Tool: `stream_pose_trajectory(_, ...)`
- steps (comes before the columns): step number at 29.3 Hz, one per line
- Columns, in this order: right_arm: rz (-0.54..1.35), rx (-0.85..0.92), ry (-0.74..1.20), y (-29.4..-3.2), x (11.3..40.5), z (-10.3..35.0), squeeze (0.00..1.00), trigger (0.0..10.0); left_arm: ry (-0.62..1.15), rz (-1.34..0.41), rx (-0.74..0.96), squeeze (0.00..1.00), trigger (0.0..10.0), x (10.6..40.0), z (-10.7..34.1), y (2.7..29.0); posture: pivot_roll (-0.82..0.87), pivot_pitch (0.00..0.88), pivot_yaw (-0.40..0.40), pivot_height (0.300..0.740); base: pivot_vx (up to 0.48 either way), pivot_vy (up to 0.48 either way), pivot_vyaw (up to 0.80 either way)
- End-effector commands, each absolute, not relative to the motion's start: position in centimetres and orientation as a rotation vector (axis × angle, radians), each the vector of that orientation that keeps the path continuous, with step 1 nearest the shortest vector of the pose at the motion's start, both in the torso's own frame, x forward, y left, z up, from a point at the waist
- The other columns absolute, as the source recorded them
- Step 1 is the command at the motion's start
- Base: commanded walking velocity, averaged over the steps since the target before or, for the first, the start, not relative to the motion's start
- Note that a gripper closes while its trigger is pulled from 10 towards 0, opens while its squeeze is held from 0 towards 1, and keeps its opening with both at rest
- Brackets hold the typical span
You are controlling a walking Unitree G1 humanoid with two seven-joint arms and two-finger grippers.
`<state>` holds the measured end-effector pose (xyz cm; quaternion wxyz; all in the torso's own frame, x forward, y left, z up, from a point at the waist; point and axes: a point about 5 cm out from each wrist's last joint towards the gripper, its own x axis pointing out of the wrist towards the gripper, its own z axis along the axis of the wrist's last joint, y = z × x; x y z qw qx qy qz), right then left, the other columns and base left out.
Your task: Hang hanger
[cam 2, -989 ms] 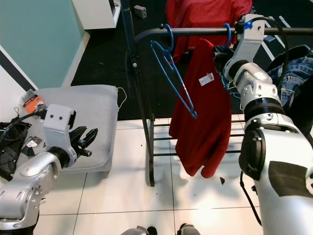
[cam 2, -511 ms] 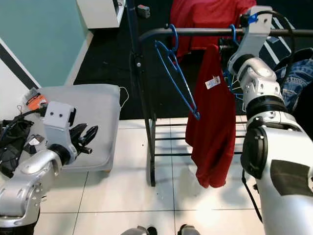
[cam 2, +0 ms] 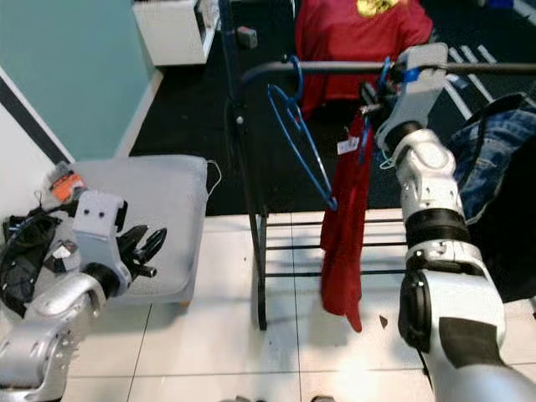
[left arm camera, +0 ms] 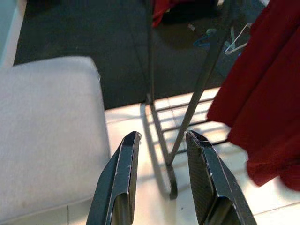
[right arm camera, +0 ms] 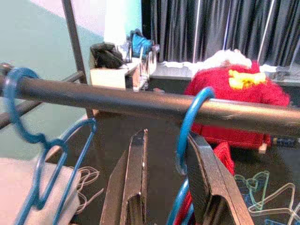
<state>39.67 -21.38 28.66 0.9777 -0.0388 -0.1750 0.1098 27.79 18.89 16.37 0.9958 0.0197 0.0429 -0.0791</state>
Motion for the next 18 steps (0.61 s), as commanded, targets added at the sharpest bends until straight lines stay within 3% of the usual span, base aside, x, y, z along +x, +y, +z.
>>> stream_pose_trajectory(1, 0.230, -0.069, -0.359, -21.1, 39.4, 28.6, 0.00, 10.0, 0.087, -0.165, 0.039, 0.00, 10.0, 28.0, 16.1, 18.6, 0.02, 0.075, 0.049, 0.740, 0.000, 0.000, 0.00)
stream_pose_trajectory(9, 0.155, -0.078, -0.399, -21.4, 38.2, 27.5, 0.00, 10.0, 0.054, -0.179, 0.020, 0.00, 10.0, 28.5, 16.3, 18.0, 0.01, 0.042, 0.034, 0.740, 0.000, 0.000, 0.00)
stream_pose_trajectory(11, 0.120, -0.085, -0.450, -21.0, 36.8, 26.6, 0.00, 10.0, 0.055, -0.143, -0.026, 0.00, 10.0, 28.5, 15.9, 18.1, 0.01, 0.032, 0.026, 0.740, 0.000, 0.000, 0.00)
stream_pose_trajectory(18, 0.151, 0.070, -0.455, -19.0, 35.1, 24.4, 0.00, 10.0, 0.042, -0.087, -0.079, 0.00, 10.0, 28.8, 15.6, 17.9, 0.01, 0.000, 0.007, 0.740, 0.000, 0.000, 0.00)
